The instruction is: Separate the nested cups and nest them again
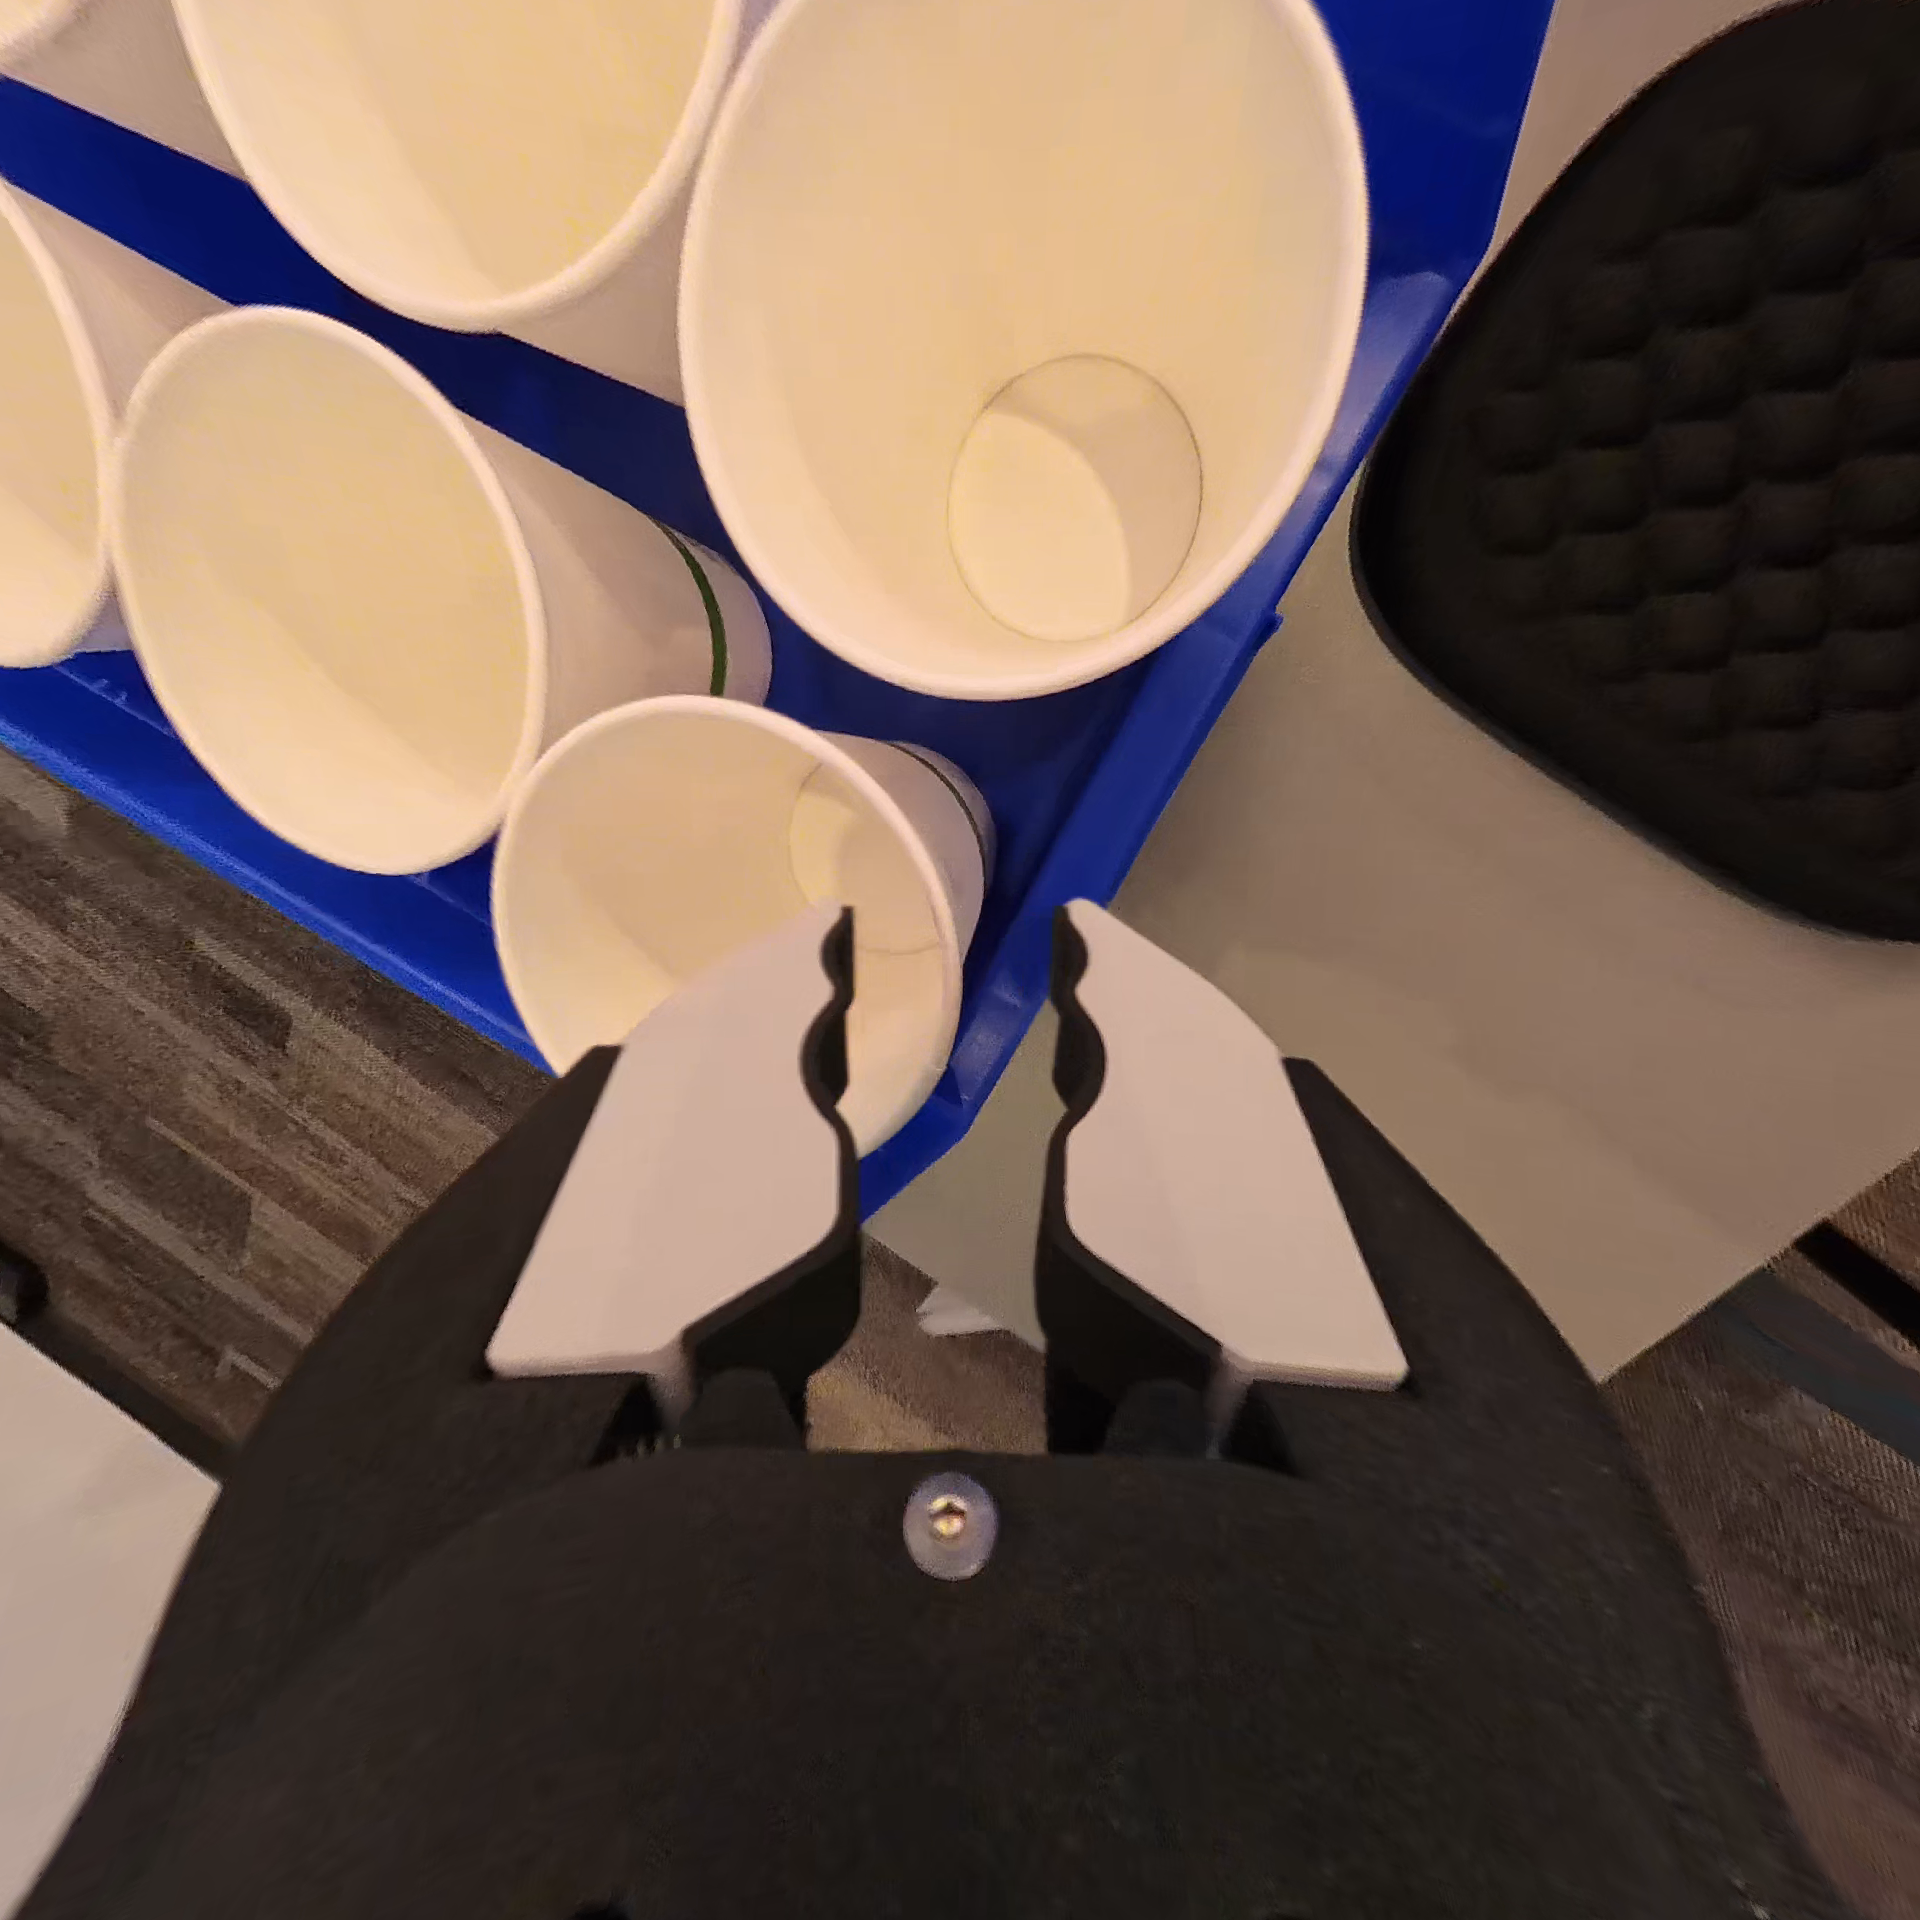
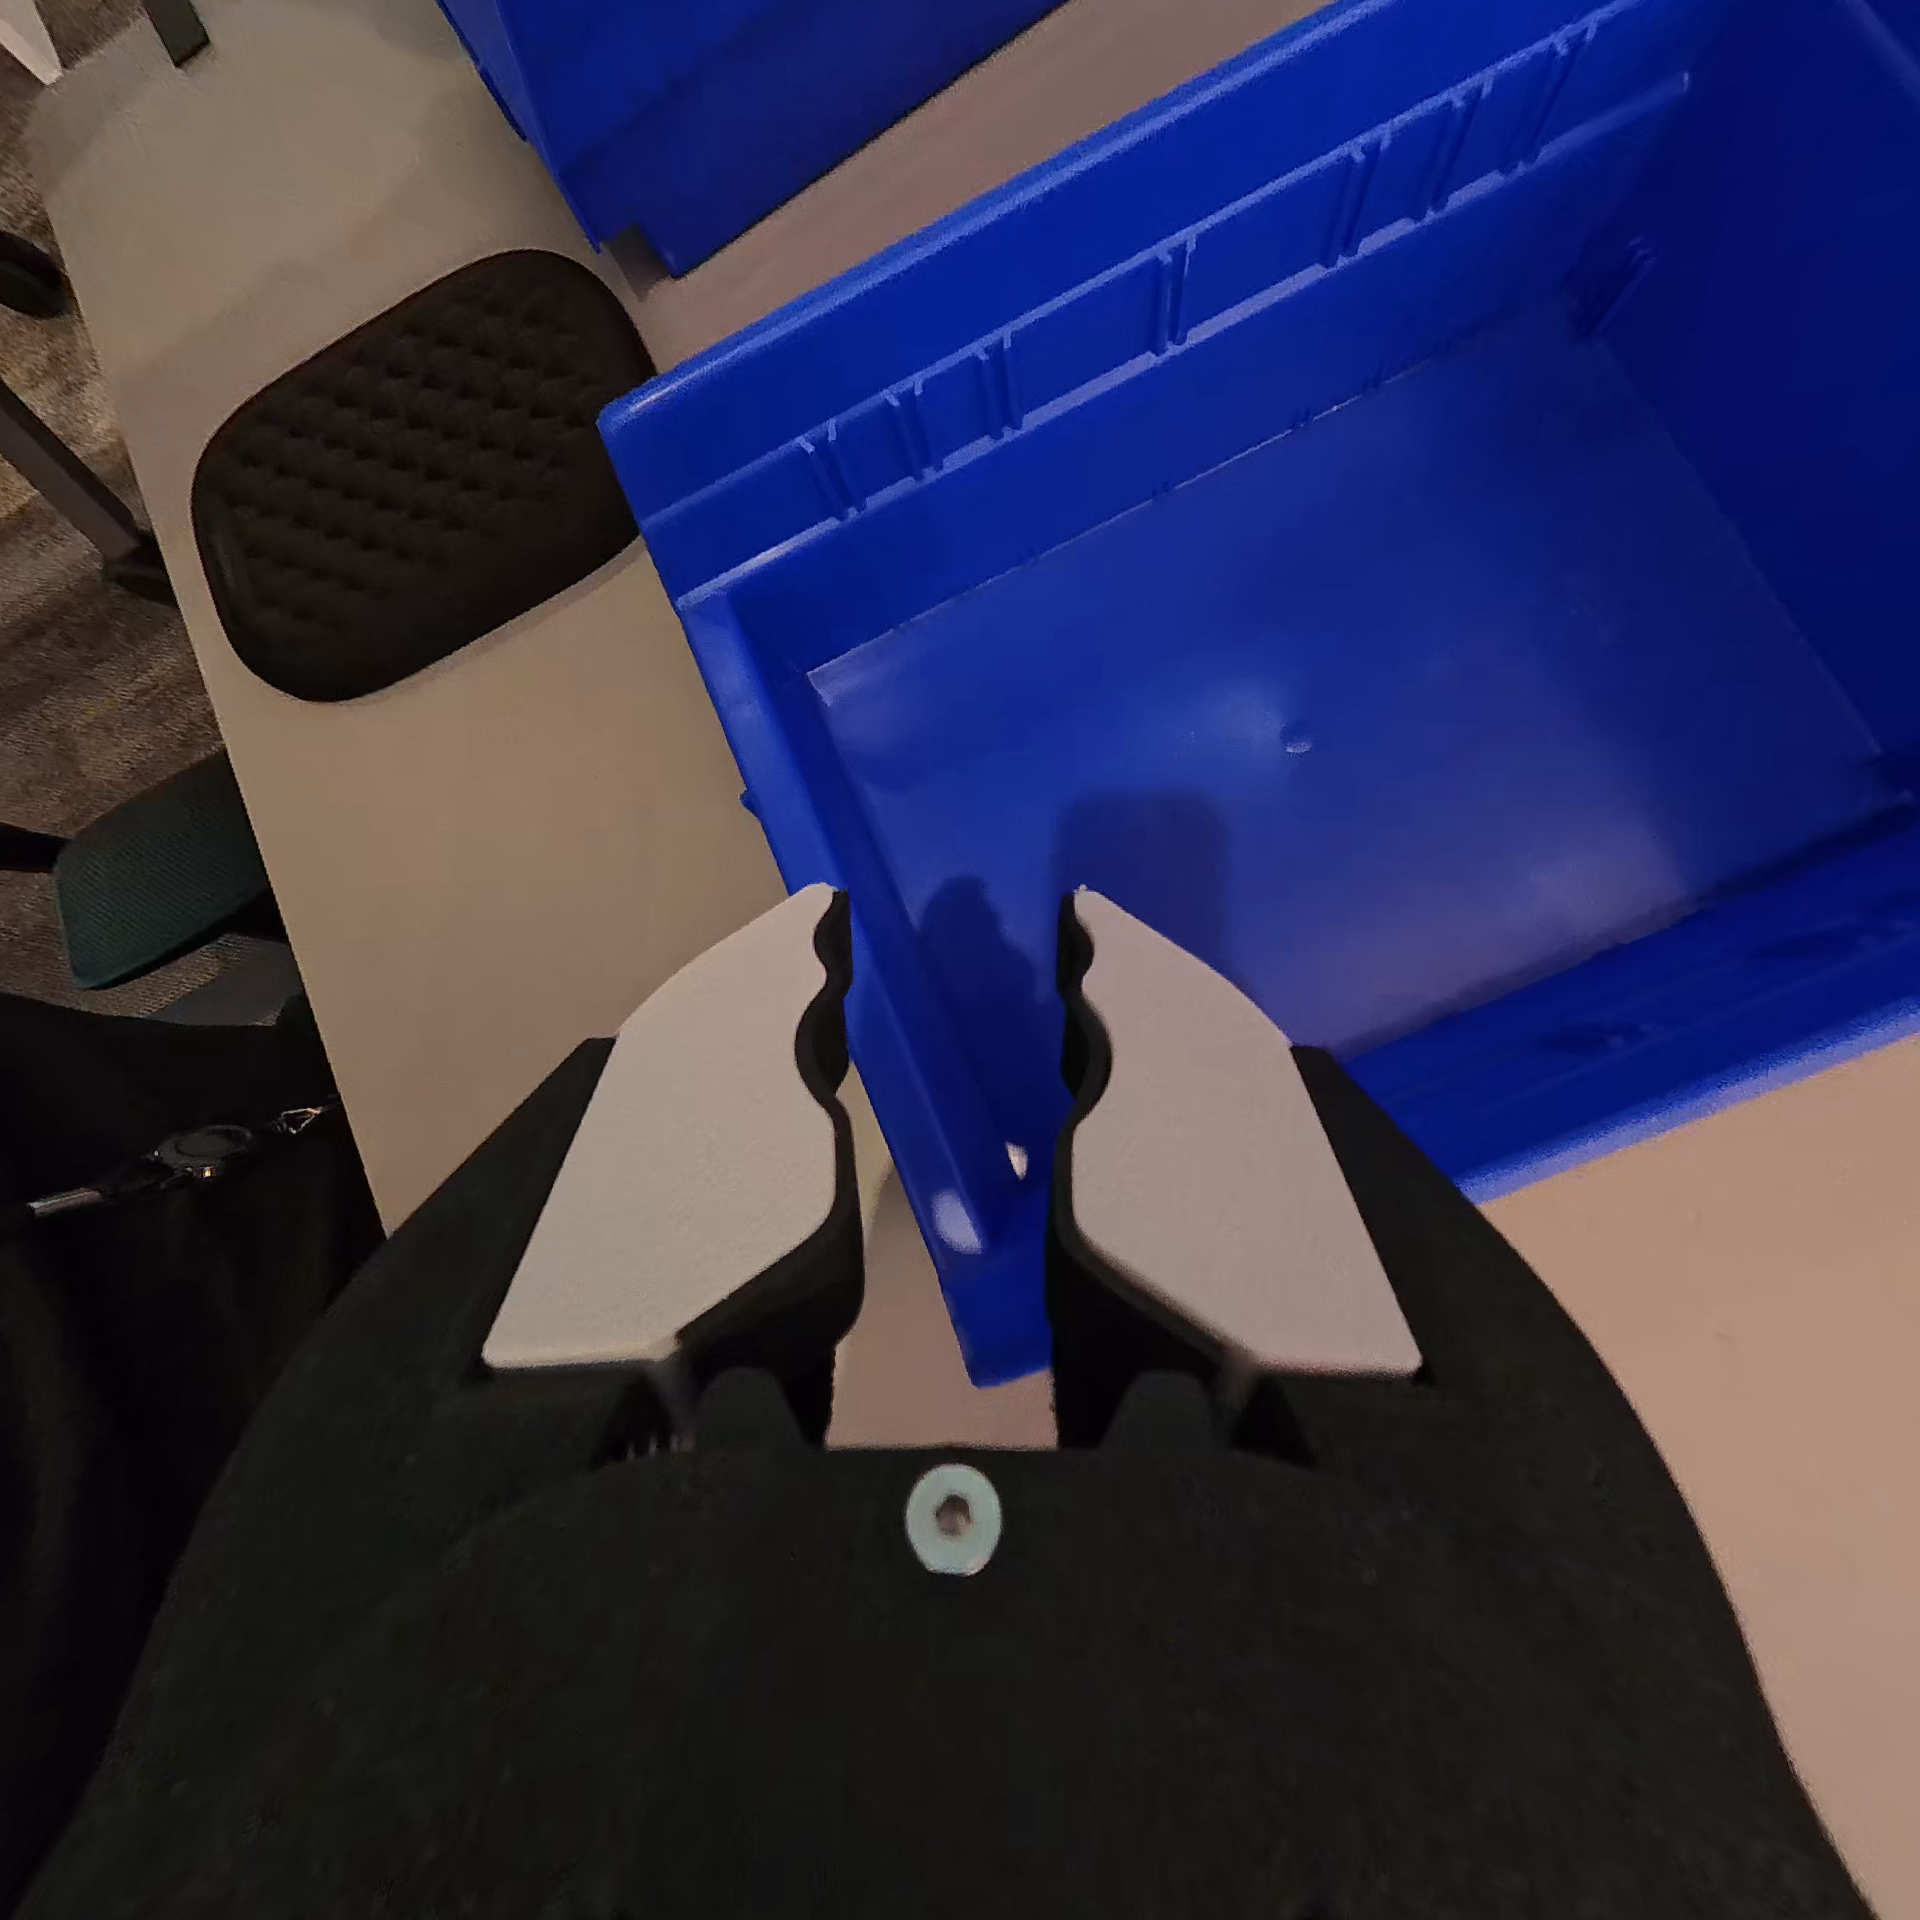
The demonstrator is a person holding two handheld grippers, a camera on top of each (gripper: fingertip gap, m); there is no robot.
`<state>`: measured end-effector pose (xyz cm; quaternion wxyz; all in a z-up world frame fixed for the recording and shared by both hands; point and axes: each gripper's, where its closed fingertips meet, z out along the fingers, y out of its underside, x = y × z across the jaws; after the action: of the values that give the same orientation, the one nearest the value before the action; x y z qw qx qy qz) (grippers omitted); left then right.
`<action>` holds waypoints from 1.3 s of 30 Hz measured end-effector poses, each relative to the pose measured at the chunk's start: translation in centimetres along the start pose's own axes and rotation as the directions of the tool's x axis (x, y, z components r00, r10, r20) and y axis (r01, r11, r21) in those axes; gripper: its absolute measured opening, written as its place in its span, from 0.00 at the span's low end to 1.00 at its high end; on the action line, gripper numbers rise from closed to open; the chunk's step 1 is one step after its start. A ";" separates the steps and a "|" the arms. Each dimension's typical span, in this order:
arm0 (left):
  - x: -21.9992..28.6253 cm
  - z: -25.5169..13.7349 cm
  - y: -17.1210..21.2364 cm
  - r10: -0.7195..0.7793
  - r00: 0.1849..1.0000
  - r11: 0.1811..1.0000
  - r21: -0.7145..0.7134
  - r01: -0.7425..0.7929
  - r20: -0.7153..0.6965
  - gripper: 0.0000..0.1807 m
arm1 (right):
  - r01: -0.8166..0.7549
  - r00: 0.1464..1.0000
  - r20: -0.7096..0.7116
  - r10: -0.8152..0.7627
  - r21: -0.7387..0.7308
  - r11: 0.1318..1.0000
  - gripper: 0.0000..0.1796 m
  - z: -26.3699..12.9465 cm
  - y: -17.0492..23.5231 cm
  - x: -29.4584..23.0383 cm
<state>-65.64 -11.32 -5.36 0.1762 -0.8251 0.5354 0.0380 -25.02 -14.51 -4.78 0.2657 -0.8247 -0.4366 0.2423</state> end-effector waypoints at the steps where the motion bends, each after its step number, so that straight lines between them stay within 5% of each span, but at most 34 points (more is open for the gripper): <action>1: -0.2 -0.3 -0.2 -0.008 1.000 1.000 0.022 0.007 0.019 0.23 | -0.002 1.000 0.000 0.002 0.000 1.000 0.21 -0.1 0.1 0.1; 6: -1.5 -4.0 -0.6 -0.177 0.970 0.957 0.258 0.130 0.168 0.26 | 0.003 1.000 -0.010 -0.002 0.033 0.999 0.21 -1.0 0.5 0.2; 9: -4.1 -5.9 3.2 -0.417 0.821 0.886 0.377 0.270 0.391 0.26 | -0.007 1.000 -0.015 0.008 0.049 0.999 0.21 -1.6 1.1 0.4; 15: -4.1 -1.0 5.9 -0.779 0.606 0.554 0.627 0.547 0.160 0.27 | -0.042 0.998 -0.047 0.046 0.076 0.996 0.20 -2.4 1.5 1.5; 20: -4.8 0.9 6.9 -0.795 0.570 0.557 0.622 0.550 0.207 0.20 | -0.107 0.978 -0.167 0.122 0.093 0.990 0.22 -3.6 1.9 3.6; 26: -5.0 0.8 7.2 -0.814 0.556 0.513 0.655 0.555 0.167 0.23 | -0.314 0.888 -0.317 0.334 0.113 0.943 0.26 -5.4 1.9 9.7; 33: -5.2 0.7 7.3 -0.824 0.550 0.484 0.679 0.553 0.140 0.20 | -0.614 0.750 -0.317 0.581 -0.007 0.789 0.28 -1.3 1.3 15.1; 39: -3.3 -2.7 8.1 -0.848 0.506 0.437 0.743 0.506 0.154 0.31 | -0.692 0.696 -0.422 0.581 -0.180 0.699 0.22 2.2 4.5 15.1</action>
<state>-74.61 -12.25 -4.06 0.5664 -0.8226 0.0500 0.0017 -16.21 -3.32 -11.89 0.0934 -0.9853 -0.1008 0.1016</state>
